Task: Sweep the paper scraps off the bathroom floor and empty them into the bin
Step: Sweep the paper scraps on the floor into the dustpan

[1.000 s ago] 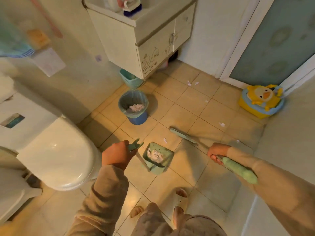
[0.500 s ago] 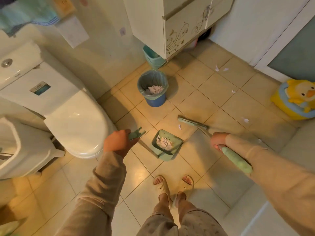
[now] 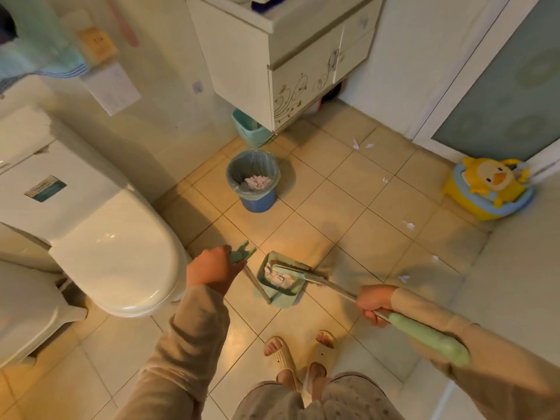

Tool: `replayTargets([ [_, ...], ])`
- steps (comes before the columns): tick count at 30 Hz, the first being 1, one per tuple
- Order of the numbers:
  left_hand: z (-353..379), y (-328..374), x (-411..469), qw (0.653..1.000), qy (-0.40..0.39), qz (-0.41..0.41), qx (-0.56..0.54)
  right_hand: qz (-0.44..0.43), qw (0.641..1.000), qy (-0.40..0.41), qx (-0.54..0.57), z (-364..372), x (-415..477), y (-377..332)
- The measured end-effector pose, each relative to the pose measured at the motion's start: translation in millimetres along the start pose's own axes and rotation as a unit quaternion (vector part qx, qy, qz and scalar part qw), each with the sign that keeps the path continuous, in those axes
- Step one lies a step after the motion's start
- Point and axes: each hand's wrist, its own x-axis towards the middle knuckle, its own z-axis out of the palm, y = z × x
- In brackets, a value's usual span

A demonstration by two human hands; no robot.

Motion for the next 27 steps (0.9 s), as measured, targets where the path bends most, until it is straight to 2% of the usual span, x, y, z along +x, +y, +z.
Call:
replayTargets([
  [5,2,-1,-5,1.0,-0.008,0.028,-0.007,0.023,0.981,-0.024,0.193,3,-2,23],
  [11,-4,12,3,0.992,-0.032,0.12,0.027,0.026,0.935,-0.017,0.354,28,-1,60],
  [18,1,67,20,0.971,-0.063,0.212,0.088,0.011,0.837,-0.019,0.548,43,-8,102],
  [27,19,159,37,0.93,-0.075,0.325,0.153,0.054,0.782,0.073,0.616,26,-23,166],
])
